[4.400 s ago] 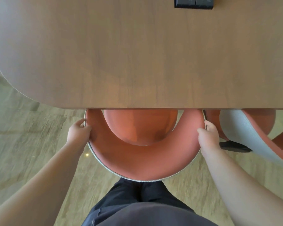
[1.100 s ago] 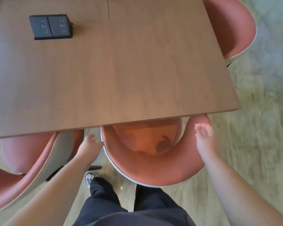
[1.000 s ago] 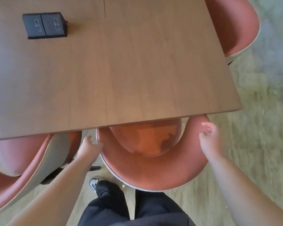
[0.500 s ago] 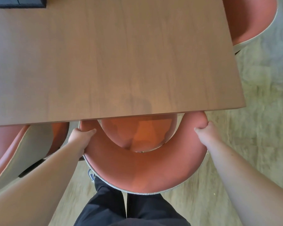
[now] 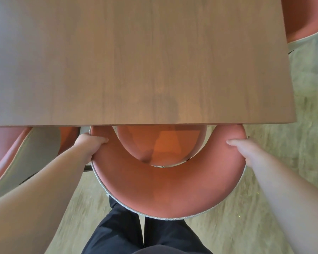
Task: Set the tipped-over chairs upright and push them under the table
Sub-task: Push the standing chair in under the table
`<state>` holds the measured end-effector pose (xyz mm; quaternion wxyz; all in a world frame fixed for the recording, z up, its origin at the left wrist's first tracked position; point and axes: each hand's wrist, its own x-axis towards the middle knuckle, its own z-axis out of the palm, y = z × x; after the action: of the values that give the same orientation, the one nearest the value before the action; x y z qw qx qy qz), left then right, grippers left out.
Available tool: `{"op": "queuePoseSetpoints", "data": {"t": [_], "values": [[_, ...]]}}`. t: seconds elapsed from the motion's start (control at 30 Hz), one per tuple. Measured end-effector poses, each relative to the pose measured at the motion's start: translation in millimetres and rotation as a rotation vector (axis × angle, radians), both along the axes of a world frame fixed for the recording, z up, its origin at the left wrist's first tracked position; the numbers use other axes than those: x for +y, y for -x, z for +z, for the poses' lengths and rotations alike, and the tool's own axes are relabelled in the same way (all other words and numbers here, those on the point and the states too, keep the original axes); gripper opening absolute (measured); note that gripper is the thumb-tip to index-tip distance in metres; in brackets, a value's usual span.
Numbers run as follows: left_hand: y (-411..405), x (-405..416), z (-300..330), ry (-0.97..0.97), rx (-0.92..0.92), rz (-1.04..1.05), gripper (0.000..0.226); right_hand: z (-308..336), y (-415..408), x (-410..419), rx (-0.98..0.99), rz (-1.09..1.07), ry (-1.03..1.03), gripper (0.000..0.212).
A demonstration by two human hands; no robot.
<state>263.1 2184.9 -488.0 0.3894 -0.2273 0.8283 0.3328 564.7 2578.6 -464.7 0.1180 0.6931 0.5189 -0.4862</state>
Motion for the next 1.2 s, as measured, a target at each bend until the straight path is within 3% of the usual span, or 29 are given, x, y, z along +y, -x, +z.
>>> {"op": "queuePoseSetpoints", "data": {"t": [0.23, 0.43, 0.77, 0.9, 1.03, 1.2], "values": [[-2, -9, 3, 0.007, 0.085, -0.105, 0.027, 3, -5, -12, 0.024, 0.029, -0.146, 0.027], [-8, -42, 9, 0.024, 0.103, -0.113, 0.015, 3, -9, -38, 0.037, 0.076, -0.197, 0.027], [3, -105, 16, 0.042, 0.139, -0.106, 0.014, -5, 11, -81, 0.029, 0.154, -0.215, 0.021], [17, -120, 17, 0.029, 0.133, -0.098, 0.016, -6, 21, -96, 0.020, 0.178, -0.227, 0.026], [33, -132, 15, 0.033, 0.129, -0.102, 0.018, -12, 29, -109, 0.004, 0.155, -0.223, 0.055], [55, -142, 9, 0.042, 0.145, -0.121, 0.016, -16, 46, -125, 0.046, 0.134, -0.230, 0.029]]}}
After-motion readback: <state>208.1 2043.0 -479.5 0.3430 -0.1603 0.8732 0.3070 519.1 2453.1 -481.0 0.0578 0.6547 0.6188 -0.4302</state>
